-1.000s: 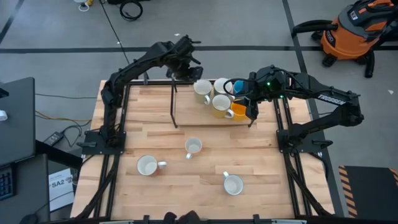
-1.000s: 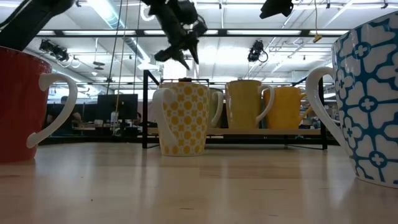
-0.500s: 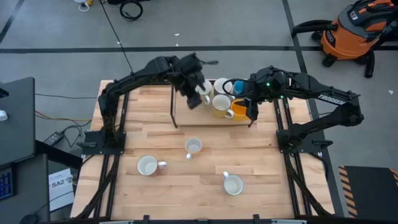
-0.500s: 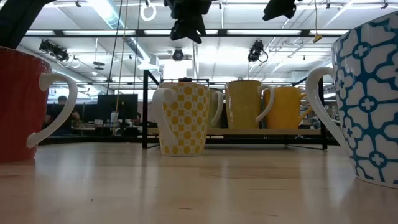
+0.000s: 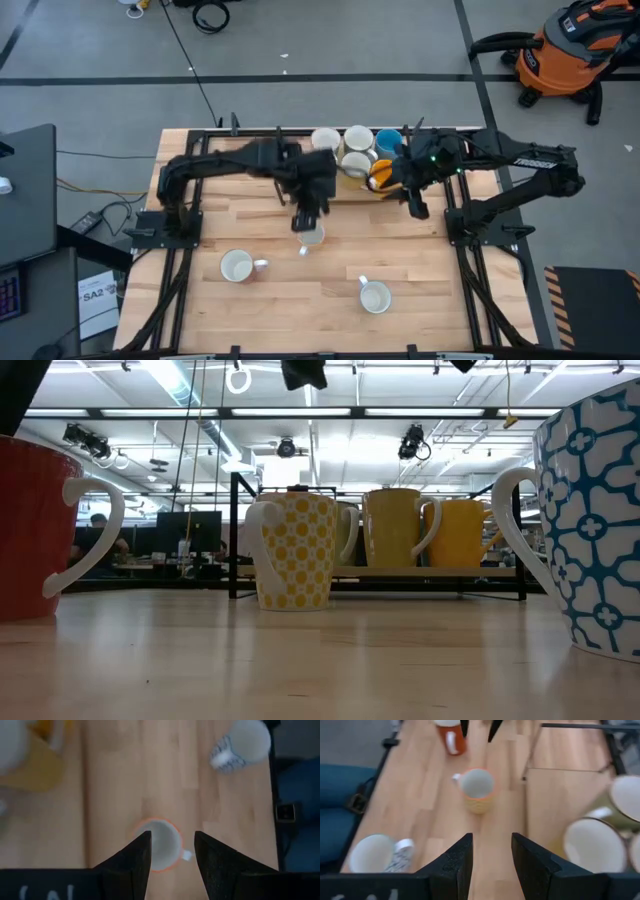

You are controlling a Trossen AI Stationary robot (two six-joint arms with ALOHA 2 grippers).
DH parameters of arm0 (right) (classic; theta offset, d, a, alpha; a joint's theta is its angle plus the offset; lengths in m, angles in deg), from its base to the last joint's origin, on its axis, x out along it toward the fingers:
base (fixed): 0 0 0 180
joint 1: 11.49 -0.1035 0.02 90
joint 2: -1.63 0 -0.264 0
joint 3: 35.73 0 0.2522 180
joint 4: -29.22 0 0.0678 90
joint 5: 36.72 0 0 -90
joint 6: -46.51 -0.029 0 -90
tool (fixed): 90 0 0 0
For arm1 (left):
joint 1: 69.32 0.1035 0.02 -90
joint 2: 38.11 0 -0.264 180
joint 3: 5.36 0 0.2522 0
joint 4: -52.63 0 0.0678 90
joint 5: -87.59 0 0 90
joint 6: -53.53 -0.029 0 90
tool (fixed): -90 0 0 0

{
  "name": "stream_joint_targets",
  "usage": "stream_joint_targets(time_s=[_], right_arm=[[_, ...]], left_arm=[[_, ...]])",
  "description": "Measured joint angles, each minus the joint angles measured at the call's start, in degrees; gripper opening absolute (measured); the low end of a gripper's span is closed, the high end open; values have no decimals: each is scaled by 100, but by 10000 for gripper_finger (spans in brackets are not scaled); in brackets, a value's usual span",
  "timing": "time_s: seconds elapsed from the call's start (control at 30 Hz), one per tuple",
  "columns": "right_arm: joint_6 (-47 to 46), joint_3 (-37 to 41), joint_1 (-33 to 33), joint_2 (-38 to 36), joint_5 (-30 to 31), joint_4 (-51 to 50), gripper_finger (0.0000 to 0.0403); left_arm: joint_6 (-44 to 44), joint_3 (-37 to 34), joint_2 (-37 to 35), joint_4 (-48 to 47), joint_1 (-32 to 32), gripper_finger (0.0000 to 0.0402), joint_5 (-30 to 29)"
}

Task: Place coffee mugs
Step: Put the patterned blue mug on the shelf

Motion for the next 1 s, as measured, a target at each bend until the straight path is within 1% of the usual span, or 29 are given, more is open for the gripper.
stream_joint_targets(time_s=[0.1,0.23,0.43,0.57,0.9,1.0], right_arm=[[-26,0,-264,0,-17,1,140],[-398,132,-600,2,-19,203,140],[-1184,772,-1150,4,-25,922,140],[-1600,1230,-1460,4,-25,1233,140],[-2755,2272,-2161,4,-14,2246,140],[-2989,2457,-2409,4,136,2647,140]], left_arm=[[187,-337,7,43,-258,156,-184],[380,-893,-11,274,-495,156,-303],[404,-1468,-13,602,-773,156,-396],[372,-1528,-13,664,-863,156,-618],[238,-1511,-13,807,-775,156,-768],[238,-1508,-13,806,-727,156,-821]])
